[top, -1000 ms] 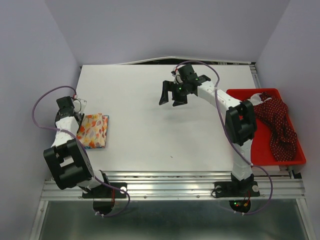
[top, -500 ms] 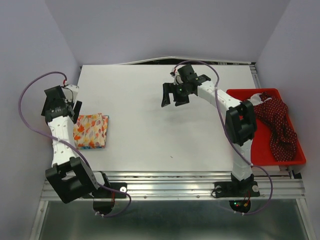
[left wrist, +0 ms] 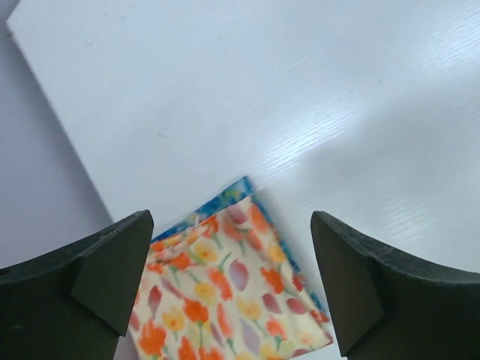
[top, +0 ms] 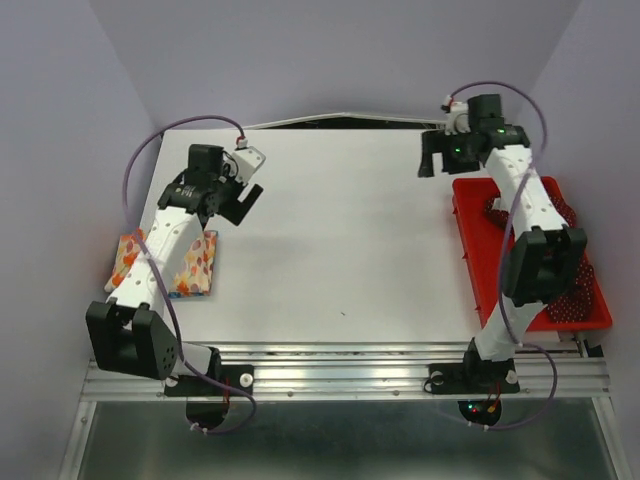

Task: Fold and stack the skirts
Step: Grab the skirt from the pile

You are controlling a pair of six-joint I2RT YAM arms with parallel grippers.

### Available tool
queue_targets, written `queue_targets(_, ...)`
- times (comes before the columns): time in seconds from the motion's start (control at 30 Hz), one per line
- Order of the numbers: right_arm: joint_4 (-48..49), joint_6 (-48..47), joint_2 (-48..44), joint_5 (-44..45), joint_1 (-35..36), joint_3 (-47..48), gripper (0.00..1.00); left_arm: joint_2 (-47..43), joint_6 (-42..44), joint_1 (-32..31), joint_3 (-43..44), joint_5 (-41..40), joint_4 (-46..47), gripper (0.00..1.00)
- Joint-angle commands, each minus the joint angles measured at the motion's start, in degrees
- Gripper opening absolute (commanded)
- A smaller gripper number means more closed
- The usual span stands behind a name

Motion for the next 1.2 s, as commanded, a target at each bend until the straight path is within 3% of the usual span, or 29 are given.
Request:
queue_targets(0.0,-6.99,-12.8,-6.69,6.47,-11.86,-1.59,1.0,4.46,-7.33,-4.94,3.44,2.91,2.5,0.99)
queue_targets(0.27,-7.08,-28.03,-4.87,13.78,-32.46,-4.23,1.0,10.98,-13.23,-11.02,9.95,8.45,3.21,0.99)
queue_targets(0.57,-2.17,-33.49,1.37,21.26,-35.81,-11.08,1.0,8.79,-15.16,-11.37,6.52,8.63,4.35,0.99)
queue_targets(0.63,-1.29,-33.49,3.57,21.7,-35.81,-12.05,0.96,7.74,-15.08,-11.37,6.08,8.19,4.26,0.99)
queue_targets(0.73,0.56,-33.15,5.33,22.75,-35.81,-12.84,0.82,6.24,-14.81,-11.37,4.77,6.88,5.14,0.99)
queue_targets(0.77,1.17,-32.71,5.77,22.93,-35.81,-12.5,0.63,5.97,-14.64,-11.37,3.72,6.61,5.49,0.99)
queue_targets(0.8,1.01,-31.83,6.12,22.93,-35.81,-11.8,0.55,5.62,-14.72,-11.37,3.19,6.78,5.67,0.99)
queue_targets(0.83,-0.13,-31.48,6.21,21.89,-35.81,-9.79,0.38,5.19,-14.9,-11.37,2.31,7.04,6.11,0.99)
queue_targets(0.93,-3.55,-29.63,4.99,17.77,-35.81,-5.56,0.04,4.57,-15.16,-11.37,0.73,7.75,7.25,0.99)
queue_targets(1.17,-12.61,-26.03,-0.38,-1.48,-35.2,13.35,0.01,5.88,-17.1,-11.28,1.86,12.05,7.43,0.99)
